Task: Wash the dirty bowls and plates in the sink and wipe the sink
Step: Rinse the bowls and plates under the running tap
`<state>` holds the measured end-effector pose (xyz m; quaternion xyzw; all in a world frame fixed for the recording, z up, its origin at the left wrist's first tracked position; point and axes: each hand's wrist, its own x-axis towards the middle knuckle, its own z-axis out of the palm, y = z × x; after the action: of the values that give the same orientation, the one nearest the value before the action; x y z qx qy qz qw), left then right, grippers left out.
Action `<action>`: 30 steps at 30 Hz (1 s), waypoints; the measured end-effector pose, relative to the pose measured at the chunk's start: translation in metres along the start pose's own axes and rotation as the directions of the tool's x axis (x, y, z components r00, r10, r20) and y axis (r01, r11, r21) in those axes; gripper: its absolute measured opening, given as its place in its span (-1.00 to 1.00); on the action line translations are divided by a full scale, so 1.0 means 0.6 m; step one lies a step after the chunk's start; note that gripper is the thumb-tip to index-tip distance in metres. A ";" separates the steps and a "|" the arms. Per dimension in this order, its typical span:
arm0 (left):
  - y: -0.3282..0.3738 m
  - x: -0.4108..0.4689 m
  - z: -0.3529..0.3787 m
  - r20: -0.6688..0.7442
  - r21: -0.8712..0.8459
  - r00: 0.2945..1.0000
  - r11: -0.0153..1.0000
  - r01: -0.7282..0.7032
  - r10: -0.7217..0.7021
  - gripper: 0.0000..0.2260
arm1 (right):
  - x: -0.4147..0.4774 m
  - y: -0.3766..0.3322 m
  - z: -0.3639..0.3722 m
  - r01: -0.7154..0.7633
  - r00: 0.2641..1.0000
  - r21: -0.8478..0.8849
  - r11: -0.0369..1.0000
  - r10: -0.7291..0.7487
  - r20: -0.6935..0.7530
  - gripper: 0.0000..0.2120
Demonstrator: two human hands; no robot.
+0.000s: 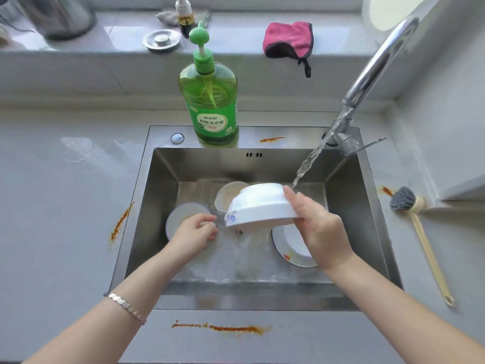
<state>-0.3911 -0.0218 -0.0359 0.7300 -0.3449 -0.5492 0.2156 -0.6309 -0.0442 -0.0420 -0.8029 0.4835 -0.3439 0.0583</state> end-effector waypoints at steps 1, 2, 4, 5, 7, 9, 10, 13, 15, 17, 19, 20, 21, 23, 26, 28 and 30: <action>0.005 -0.002 0.005 0.003 0.000 1.000 1.000 -0.003 0.003 -0.84 | 0.000 0.001 -0.008 -0.022 1.000 -0.001 1.000 0.022 0.001 -0.56; 0.009 -0.003 0.009 0.007 0.000 1.000 1.000 0.001 -0.001 -0.83 | 0.000 0.001 -0.016 -0.089 0.996 0.023 0.996 0.088 0.027 -0.51; 0.017 -0.003 0.017 0.023 -0.011 1.000 1.000 0.008 -0.008 -0.79 | -0.001 -0.001 -0.031 -0.398 0.910 0.130 0.908 0.373 0.182 -0.44; 0.022 -0.003 0.021 0.041 -0.030 0.999 1.000 0.008 -0.007 -0.73 | -0.002 -0.001 -0.037 -0.568 0.810 0.171 0.805 0.509 0.290 -0.44; 0.030 -0.001 0.033 0.104 -0.065 0.995 0.998 -0.003 0.009 -0.63 | 0.001 -0.001 -0.044 -0.788 0.605 0.216 0.576 0.660 0.445 -0.43; 0.038 0.001 0.049 0.196 -0.093 0.979 0.995 -0.039 0.057 -0.71 | 0.010 -0.005 -0.047 -0.889 0.454 0.227 0.398 0.700 0.551 -0.42; 0.043 0.000 0.059 0.237 -0.121 0.969 0.991 -0.048 0.076 -0.76 | 0.016 -0.006 -0.047 -0.912 0.409 0.234 0.338 0.697 0.589 -0.42; 0.062 -0.003 0.087 0.237 -0.320 0.966 0.947 -0.019 0.100 -0.76 | 0.033 -0.002 -0.047 -0.948 0.311 0.275 0.163 0.667 0.677 -0.50; 0.077 -0.003 0.100 0.179 -0.451 0.980 0.892 -0.001 0.092 -0.80 | 0.036 0.006 -0.043 -0.956 0.282 0.265 0.122 0.619 0.733 -0.59; 0.088 0.002 0.109 0.125 -0.500 0.988 0.866 -0.020 0.095 -0.82 | 0.029 0.009 -0.033 -0.910 0.380 0.158 0.384 0.615 0.691 -0.56; 0.093 0.007 0.111 0.075 -0.486 0.993 0.873 -0.047 0.095 -0.83 | 0.015 0.018 -0.022 -0.567 0.693 -0.086 0.819 0.531 0.488 -0.48; 0.092 0.010 0.111 0.052 -0.475 0.993 0.878 -0.066 0.102 -0.83 | 0.008 0.020 -0.015 -0.319 0.834 -0.154 0.935 0.354 0.423 -0.47; 0.090 0.013 0.111 0.030 -0.462 0.992 0.882 -0.092 0.120 -0.81 | 0.009 0.021 -0.012 -0.108 0.875 -0.159 0.981 0.170 0.453 -0.47; 0.087 0.016 0.116 -0.023 -0.399 0.985 0.901 -0.167 0.172 -0.75 | 0.016 0.008 -0.004 0.099 0.806 -0.089 0.991 -0.028 0.591 -0.46; 0.090 0.017 0.122 -0.114 -0.291 0.960 0.915 -0.278 0.256 -0.69 | 0.030 -0.028 0.005 -0.135 0.593 0.177 0.975 -0.064 0.803 -0.37; 0.092 0.019 0.112 -0.162 -0.312 0.947 0.897 -0.315 0.276 -0.75 | 0.033 -0.025 0.006 -0.127 0.616 0.310 0.942 -0.169 0.769 -0.36; 0.091 0.023 0.094 -0.161 -0.305 0.945 0.896 -0.322 0.285 -0.79 | 0.031 0.008 0.010 0.116 0.649 0.278 0.954 -0.284 0.706 -0.44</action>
<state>-0.4571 -0.0647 -0.0244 0.6508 -0.3459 -0.5166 0.4357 -0.6256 -0.0632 -0.0393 -0.9106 0.2876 -0.0429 0.2936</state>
